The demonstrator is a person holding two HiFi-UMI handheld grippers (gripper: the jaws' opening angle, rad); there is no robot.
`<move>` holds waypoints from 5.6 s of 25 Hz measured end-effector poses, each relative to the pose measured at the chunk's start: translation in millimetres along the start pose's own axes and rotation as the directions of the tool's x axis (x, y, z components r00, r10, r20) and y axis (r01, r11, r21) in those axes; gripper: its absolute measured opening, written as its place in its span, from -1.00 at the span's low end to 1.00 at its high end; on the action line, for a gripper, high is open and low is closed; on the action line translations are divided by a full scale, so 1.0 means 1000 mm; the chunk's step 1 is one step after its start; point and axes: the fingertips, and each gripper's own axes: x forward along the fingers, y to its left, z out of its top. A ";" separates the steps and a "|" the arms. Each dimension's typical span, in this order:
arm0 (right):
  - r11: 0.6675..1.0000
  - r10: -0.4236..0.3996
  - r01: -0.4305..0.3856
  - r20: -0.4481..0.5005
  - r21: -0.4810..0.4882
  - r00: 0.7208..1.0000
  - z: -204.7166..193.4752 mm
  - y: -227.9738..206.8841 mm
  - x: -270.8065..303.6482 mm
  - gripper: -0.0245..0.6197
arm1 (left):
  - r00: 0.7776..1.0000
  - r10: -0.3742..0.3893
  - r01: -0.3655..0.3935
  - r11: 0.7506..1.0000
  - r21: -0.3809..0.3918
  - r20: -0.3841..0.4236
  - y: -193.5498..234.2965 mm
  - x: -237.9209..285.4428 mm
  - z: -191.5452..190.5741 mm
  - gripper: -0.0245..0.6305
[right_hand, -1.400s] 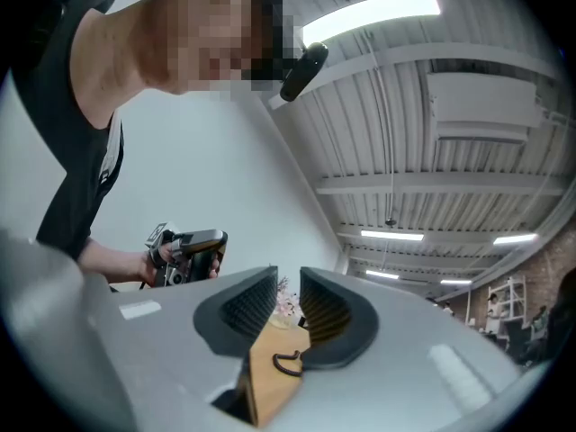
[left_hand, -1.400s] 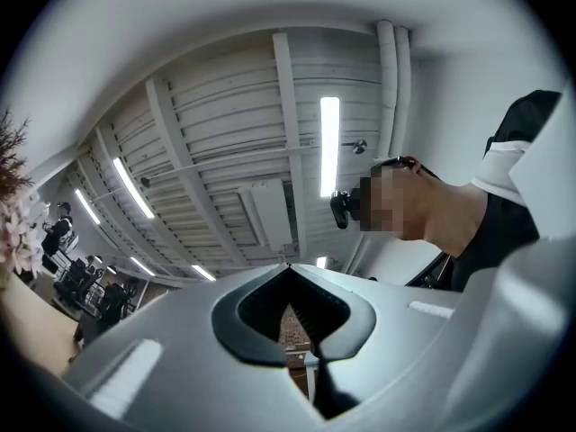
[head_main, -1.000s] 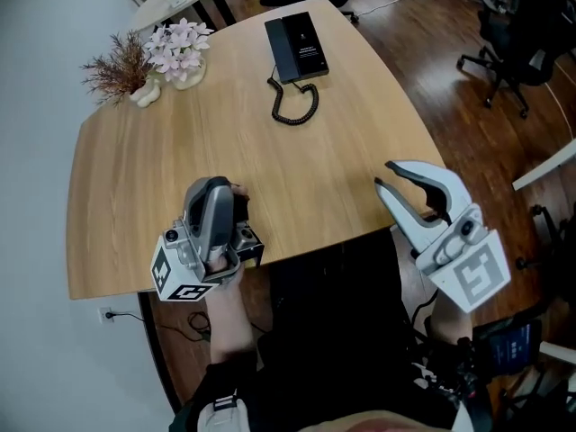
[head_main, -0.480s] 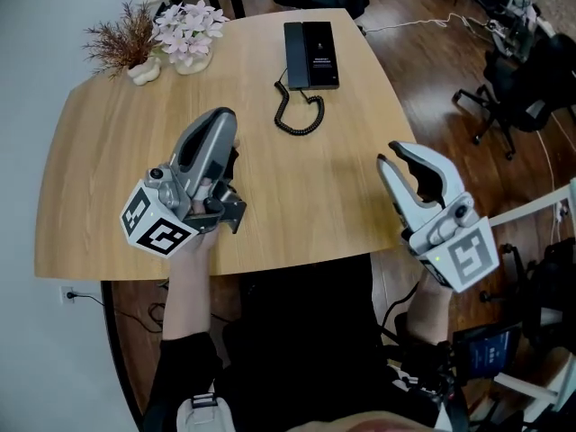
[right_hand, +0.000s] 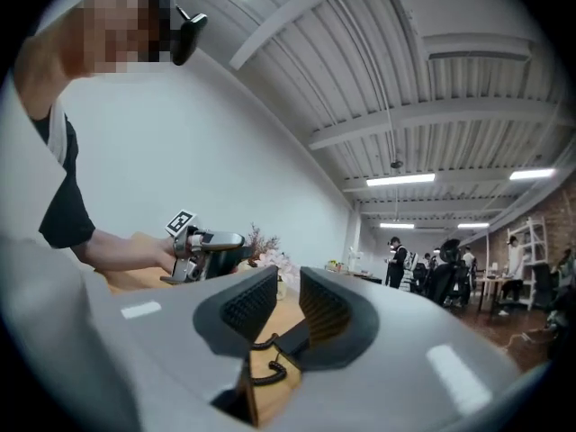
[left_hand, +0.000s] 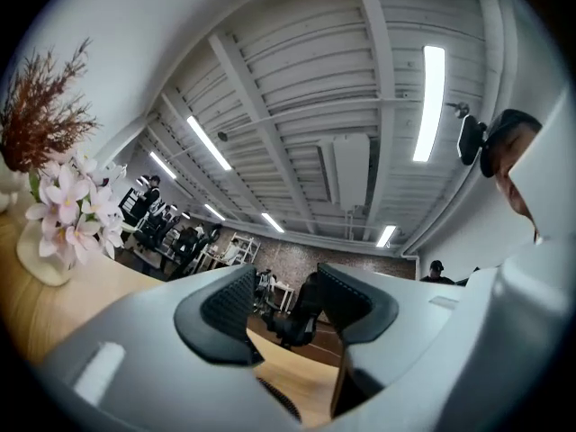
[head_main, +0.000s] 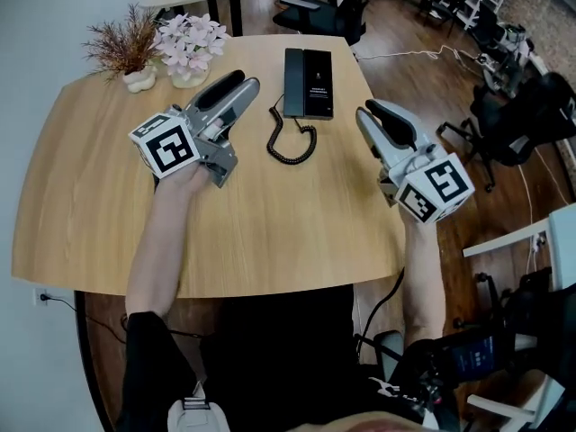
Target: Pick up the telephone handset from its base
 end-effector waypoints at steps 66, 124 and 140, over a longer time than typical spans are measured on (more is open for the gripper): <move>0.978 0.087 -0.091 0.033 0.186 0.996 -0.079 -0.027 0.069 -0.71 | 0.943 -0.315 0.315 0.725 -0.613 0.112 0.007 0.094 -0.034 -0.68; 0.977 0.045 -0.060 0.076 0.204 0.996 -0.078 -0.040 0.064 -0.91 | 0.808 -0.541 0.587 0.708 -0.392 0.233 -0.140 0.050 0.061 -0.69; 0.977 0.063 -0.078 0.079 0.201 0.995 -0.075 -0.036 0.065 -0.91 | 0.811 -0.541 0.584 0.725 -0.365 0.222 -0.142 0.050 0.064 -0.69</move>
